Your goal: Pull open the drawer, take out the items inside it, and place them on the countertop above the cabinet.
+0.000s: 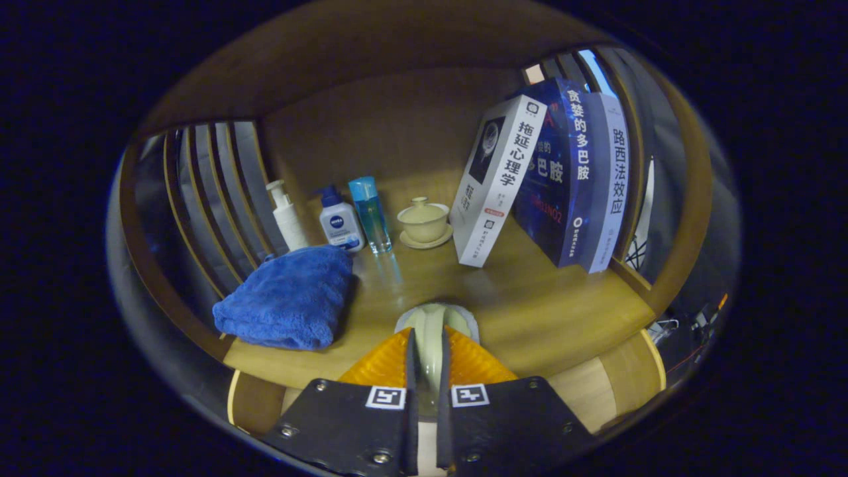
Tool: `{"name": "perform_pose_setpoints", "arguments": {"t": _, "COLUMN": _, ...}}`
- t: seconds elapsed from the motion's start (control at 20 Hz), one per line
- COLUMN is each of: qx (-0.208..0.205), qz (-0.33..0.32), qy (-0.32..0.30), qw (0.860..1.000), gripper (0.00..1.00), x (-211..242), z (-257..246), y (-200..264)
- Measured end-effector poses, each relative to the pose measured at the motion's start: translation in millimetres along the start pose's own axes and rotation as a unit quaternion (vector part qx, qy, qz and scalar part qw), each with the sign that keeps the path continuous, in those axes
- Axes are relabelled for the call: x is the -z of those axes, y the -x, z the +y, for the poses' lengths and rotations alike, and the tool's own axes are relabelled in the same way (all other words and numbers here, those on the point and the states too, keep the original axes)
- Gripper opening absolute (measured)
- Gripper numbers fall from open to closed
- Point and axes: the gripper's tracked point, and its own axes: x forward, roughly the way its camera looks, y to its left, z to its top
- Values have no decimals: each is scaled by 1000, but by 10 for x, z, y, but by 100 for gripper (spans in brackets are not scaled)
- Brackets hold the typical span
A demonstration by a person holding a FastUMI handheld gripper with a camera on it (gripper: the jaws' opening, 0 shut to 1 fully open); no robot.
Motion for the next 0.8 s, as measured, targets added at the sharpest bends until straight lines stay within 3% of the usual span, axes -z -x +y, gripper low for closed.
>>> {"name": "perform_pose_setpoints", "arguments": {"t": 0.8, "qx": -10, "qz": -43, "qy": 2, "qw": 999, "gripper": 11, "x": -155, "z": 30, "y": -312}}
